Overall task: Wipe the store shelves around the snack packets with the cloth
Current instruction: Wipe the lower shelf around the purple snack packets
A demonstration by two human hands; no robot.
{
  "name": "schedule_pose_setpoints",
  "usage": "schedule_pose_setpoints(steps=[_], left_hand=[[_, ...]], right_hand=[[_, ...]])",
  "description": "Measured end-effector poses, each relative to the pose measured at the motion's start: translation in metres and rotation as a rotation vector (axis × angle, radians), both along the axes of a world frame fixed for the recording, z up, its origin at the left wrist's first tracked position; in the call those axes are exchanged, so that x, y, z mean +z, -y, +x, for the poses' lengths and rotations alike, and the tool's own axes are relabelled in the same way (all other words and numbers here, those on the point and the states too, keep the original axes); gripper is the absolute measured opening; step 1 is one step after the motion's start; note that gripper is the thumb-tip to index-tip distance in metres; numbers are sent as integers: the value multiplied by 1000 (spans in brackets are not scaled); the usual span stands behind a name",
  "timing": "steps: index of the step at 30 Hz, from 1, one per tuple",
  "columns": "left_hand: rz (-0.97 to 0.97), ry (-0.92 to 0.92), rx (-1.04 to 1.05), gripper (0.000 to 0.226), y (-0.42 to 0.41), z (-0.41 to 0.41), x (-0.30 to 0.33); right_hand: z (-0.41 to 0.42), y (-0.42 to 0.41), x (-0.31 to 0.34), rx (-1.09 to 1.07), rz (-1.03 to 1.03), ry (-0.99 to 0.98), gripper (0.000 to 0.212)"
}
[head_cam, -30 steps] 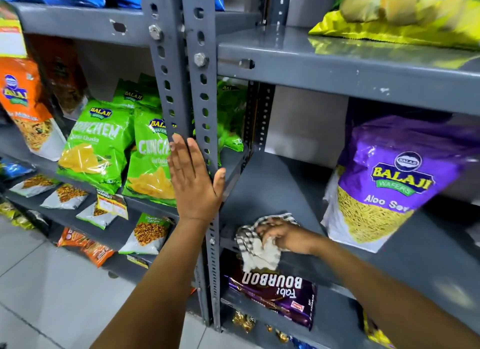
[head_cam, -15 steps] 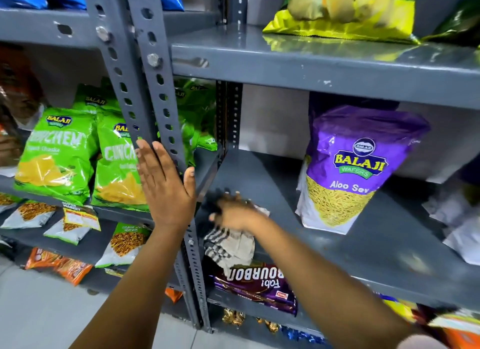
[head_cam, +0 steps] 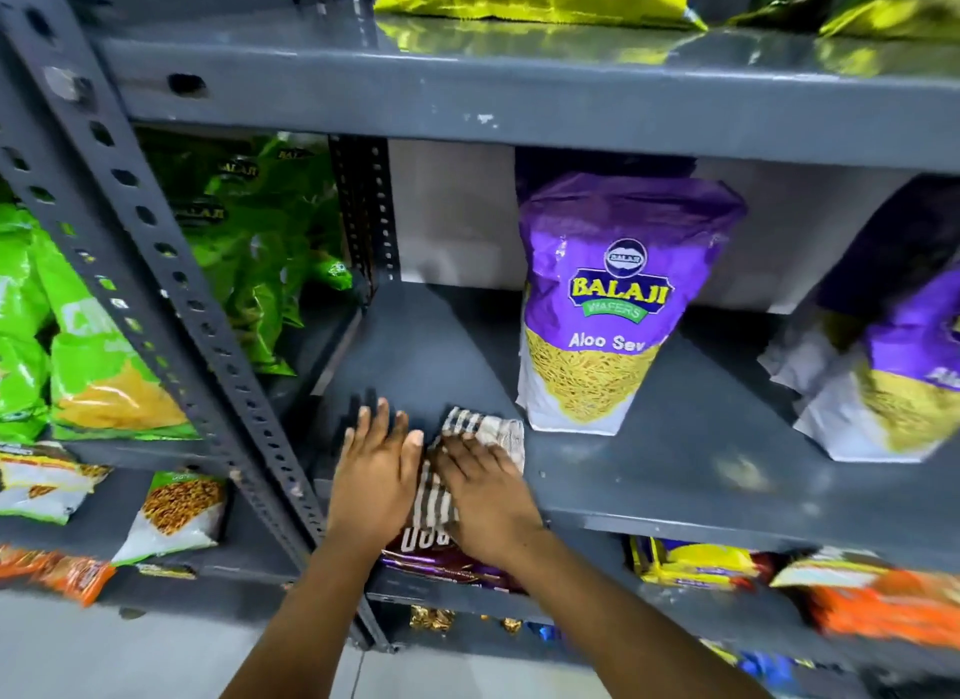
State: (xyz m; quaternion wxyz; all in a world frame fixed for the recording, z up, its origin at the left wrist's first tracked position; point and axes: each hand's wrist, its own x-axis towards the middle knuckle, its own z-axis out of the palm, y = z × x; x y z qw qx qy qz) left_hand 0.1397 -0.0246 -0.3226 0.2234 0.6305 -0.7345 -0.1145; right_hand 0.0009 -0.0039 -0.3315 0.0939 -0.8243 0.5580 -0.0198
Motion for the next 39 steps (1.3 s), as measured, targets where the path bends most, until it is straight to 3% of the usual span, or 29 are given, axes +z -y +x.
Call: schedule_pose_setpoints(steps=[2,5,13,19,22,24,27,31,34,37,39], left_hand=[[135,-66,84,55,1,-8,-7],[186,-52,152,47,2,-16,-19],[157,99,211,50,-1,-34,-22],[156,115,58,53,-11,-88,-15],[143,133,12,56,-15,-108,-13],[155,120,19,53,-14,-114,-14],[181,133,65,52,-9,-121,-17],[202,142,149,53,5,-125,-20],[189,134,190,53,9,-129,-23],[182,154,209,53,9,-130,-26],[175,162,212,53,10,-129,-26]], right_hand=[[-18,-7,1,-17,11,17,78],[-41,-18,4,-51,38,28,78],[-111,-51,0,-178,29,47,76],[-175,-77,10,-342,-4,32,69],[-197,-76,25,-424,41,154,62],[-182,-71,31,-399,-16,236,62],[-153,-68,17,-213,108,180,73],[-191,-66,10,-306,169,78,74],[-221,-55,26,-400,203,233,68],[-231,-8,45,-664,12,498,57],[-243,36,50,-844,-112,563,51]])
